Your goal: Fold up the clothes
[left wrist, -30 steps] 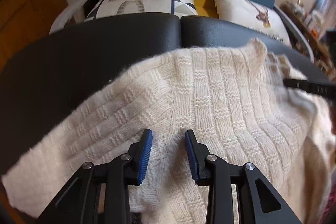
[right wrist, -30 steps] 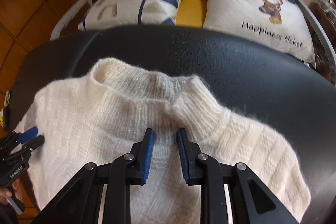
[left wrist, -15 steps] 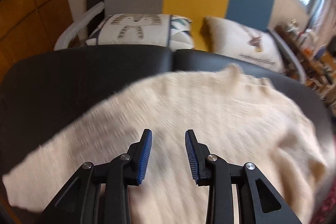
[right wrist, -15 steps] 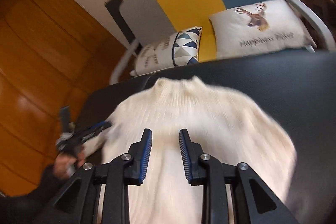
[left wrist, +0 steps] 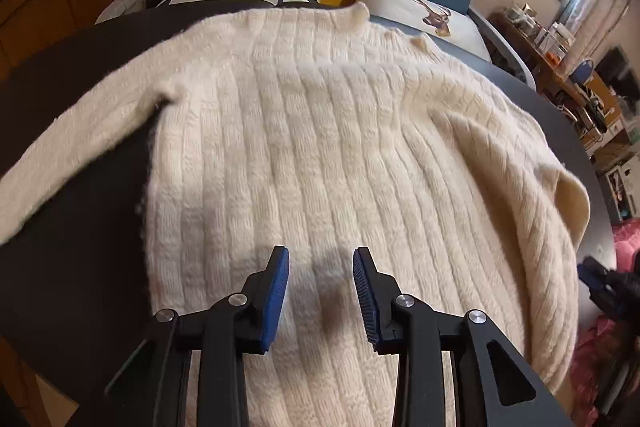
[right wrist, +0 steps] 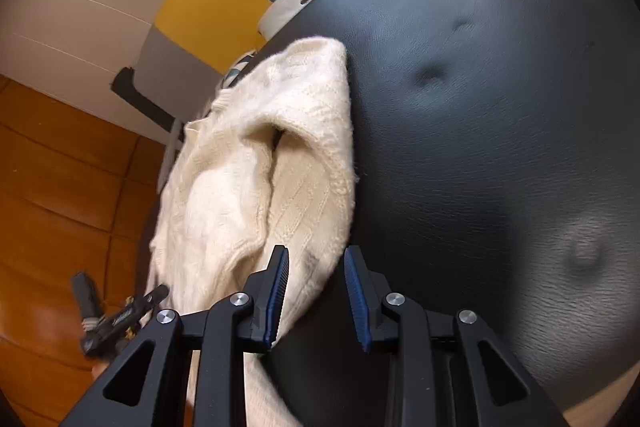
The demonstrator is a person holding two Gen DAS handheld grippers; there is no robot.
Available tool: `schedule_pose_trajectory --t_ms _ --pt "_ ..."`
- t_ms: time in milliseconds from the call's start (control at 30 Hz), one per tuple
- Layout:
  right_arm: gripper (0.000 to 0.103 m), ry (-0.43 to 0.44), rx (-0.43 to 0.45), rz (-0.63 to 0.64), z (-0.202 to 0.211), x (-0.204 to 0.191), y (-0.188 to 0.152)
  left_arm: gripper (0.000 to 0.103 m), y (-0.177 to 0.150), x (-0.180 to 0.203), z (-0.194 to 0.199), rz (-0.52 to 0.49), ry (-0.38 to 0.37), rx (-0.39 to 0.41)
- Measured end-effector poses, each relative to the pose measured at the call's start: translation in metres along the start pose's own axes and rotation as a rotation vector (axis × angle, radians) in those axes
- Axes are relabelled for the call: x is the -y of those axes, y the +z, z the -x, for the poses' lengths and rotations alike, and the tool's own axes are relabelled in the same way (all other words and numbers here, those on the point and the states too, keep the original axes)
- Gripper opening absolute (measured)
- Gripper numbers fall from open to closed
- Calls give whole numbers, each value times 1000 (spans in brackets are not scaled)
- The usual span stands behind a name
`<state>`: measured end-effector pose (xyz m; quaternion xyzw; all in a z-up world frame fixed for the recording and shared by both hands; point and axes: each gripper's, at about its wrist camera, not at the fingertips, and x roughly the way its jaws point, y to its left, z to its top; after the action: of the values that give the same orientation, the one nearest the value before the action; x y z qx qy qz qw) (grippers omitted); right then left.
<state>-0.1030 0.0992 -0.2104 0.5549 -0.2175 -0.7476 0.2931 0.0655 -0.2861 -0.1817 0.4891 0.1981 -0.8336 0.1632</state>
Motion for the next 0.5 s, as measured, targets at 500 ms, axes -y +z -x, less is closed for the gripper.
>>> schedule_pose_trajectory --t_ms 500 --pt "5 -457 107 455 -7 -77 1 47 -17 15 -9 -87 26 11"
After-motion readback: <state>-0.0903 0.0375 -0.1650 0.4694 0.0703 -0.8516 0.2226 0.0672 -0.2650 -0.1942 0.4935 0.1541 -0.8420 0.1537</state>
